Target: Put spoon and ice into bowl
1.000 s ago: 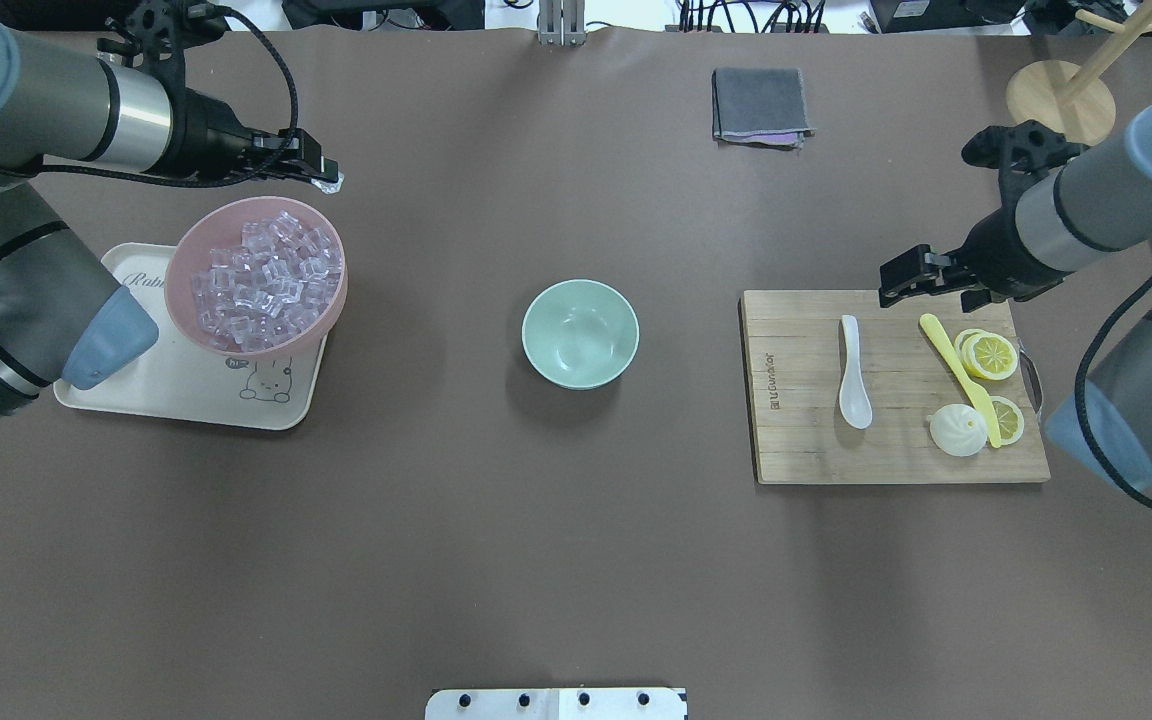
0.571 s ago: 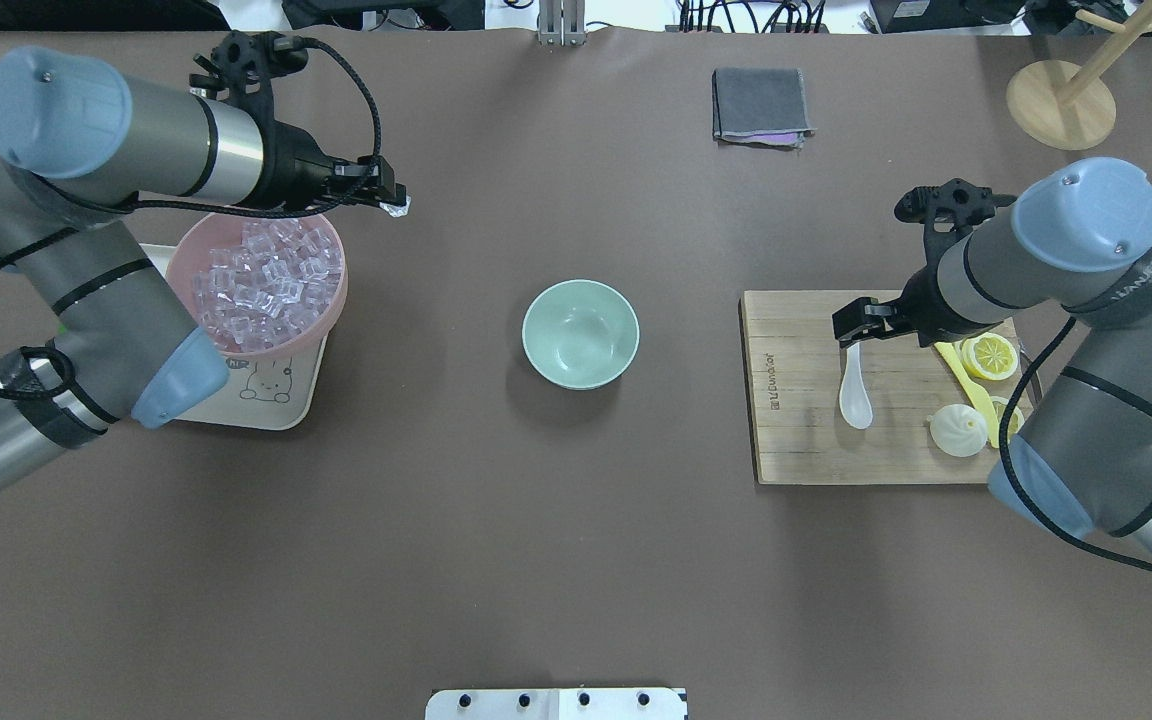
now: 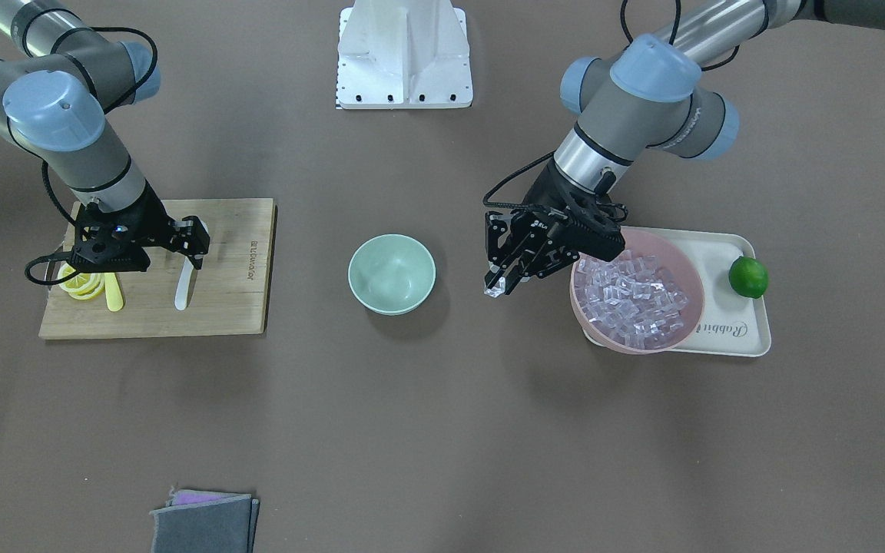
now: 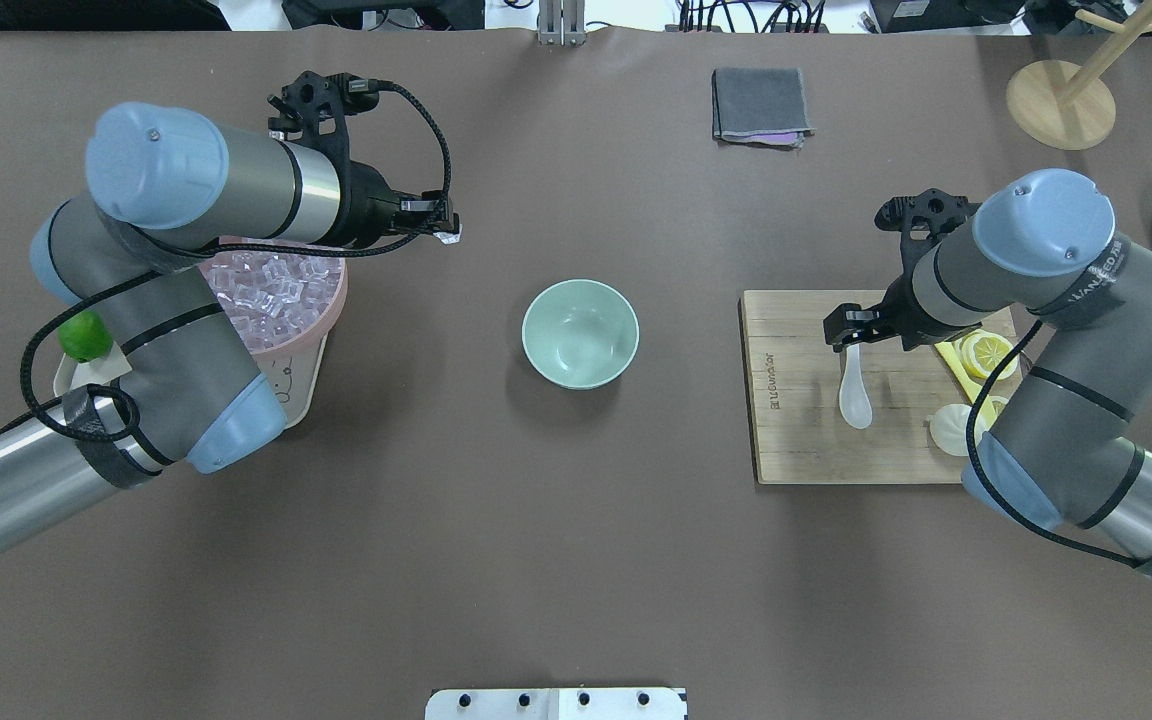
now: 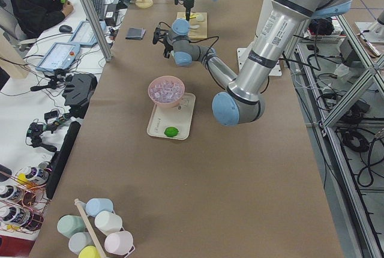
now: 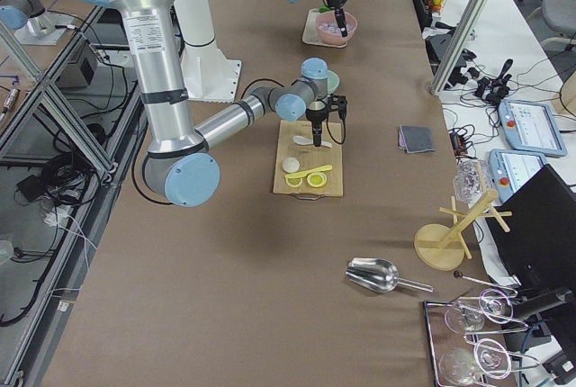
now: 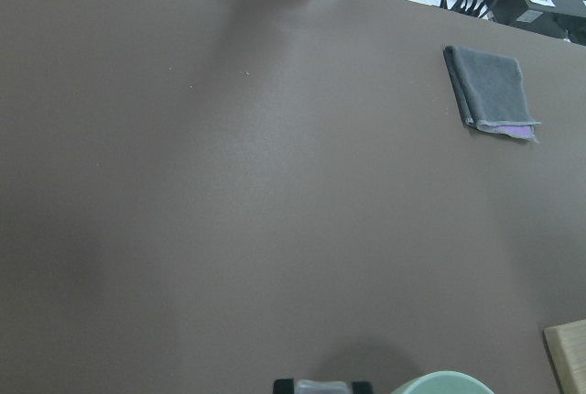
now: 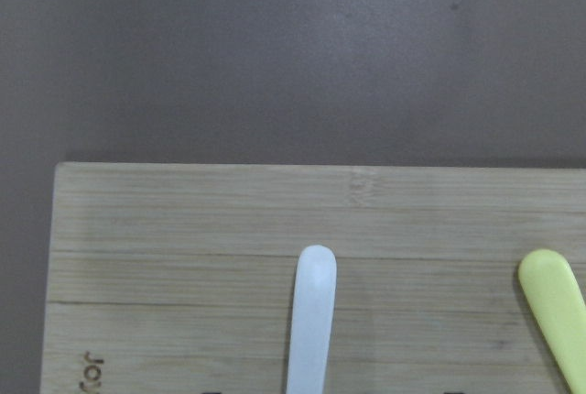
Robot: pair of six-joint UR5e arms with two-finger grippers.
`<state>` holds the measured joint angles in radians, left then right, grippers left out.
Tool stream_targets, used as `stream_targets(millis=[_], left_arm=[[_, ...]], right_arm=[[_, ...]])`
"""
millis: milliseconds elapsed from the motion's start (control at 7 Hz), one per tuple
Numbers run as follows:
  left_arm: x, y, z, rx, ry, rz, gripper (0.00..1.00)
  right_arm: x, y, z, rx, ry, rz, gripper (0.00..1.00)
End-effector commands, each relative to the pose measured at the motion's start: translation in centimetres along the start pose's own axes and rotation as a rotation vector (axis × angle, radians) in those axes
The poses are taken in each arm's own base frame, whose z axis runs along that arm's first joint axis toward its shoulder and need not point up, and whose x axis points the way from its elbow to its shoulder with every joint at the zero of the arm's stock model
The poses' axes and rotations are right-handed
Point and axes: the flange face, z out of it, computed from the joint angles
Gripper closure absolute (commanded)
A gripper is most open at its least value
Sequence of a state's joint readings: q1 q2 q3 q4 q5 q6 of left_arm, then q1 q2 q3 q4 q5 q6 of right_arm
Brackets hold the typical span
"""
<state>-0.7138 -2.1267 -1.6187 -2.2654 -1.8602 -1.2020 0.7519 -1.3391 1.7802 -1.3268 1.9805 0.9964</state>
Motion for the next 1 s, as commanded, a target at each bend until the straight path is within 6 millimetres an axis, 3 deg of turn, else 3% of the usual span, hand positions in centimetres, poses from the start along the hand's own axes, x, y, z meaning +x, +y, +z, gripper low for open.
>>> stream_targets(millis=[0, 286, 857], left_arm=[[1.4, 3.2, 1.9, 0.012, -0.01, 0.017, 1.0], [1.6, 3.6, 2.1, 0.011, -0.01, 0.019, 1.0], [1.5, 4.0, 2.4, 0.004, -0.013, 0.029, 1.0]], right_arm=[[-0.5, -0.7, 0.7, 0.003, -0.004, 0.006, 0.17], [0.0, -0.8, 1.4, -0.005, 0.008, 0.012, 0.21], [0.2, -0.8, 2.3, -0.009, 0.023, 0.015, 0.44]])
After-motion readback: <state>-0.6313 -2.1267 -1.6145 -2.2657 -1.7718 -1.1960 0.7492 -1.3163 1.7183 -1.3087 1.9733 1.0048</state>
